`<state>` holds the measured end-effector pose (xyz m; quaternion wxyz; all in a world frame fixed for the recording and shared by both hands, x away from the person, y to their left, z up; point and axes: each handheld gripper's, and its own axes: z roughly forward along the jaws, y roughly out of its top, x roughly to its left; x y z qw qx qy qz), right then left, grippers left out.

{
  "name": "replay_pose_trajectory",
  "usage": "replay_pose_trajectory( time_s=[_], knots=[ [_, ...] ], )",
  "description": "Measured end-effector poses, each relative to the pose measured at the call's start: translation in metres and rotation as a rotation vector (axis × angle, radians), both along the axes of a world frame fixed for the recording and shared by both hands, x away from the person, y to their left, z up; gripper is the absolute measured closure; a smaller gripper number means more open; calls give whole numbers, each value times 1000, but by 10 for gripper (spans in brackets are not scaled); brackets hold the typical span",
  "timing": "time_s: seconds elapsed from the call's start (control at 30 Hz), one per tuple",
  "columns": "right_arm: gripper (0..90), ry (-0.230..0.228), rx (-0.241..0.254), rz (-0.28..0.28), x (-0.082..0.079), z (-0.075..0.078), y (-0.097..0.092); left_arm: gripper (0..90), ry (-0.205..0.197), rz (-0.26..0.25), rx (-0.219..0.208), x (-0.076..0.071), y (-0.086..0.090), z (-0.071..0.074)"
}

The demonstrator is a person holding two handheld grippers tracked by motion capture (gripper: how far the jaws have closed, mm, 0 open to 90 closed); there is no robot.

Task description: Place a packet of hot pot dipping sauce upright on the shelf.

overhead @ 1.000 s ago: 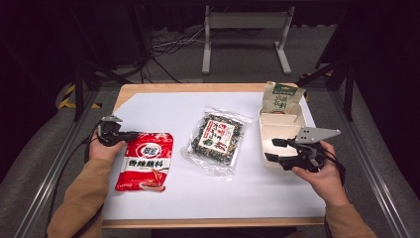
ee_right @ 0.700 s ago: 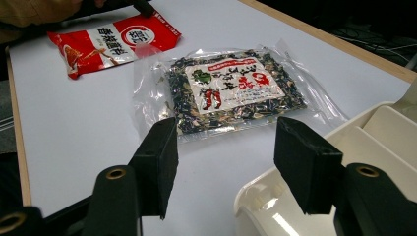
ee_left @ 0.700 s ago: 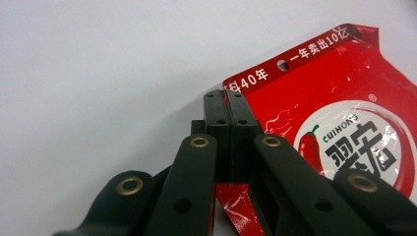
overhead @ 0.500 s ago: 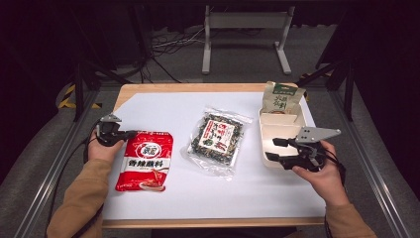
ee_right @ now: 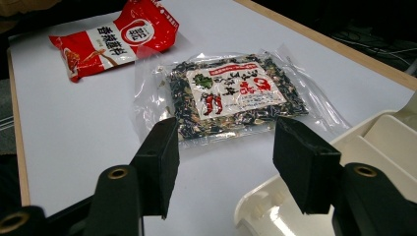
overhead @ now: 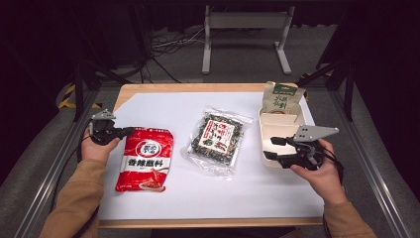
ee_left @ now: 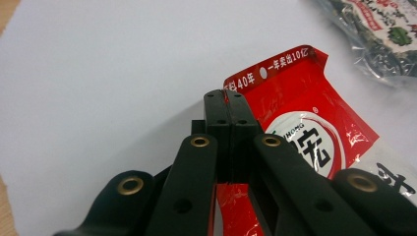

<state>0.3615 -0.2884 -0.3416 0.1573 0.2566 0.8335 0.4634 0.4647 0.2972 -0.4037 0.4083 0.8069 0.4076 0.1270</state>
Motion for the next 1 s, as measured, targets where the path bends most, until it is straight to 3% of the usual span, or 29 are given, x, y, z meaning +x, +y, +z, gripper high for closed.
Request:
replay_pose_trajectory(
  time_s=[0.3, 0.37, 0.47, 0.63, 1.0],
  knots=[
    [446, -9, 16, 5, 1, 4, 0, 900, -36, -23, -28, -17, 0, 26],
    [451, -7, 19, 10, 1, 4, 0, 900, -40, -34, 12, -23, -3, 31],
    [458, -7, 19, 16, 1, 4, 0, 900, -54, -40, 21, -29, -4, 38],
    [471, -4, 15, 24, 2, 5, 0, 900, -56, -31, -15, -38, -2, 50],
    [478, 8, 15, 29, 2, 3, -3, 900, -84, -52, -27, -63, -3, 83]
  ],
)
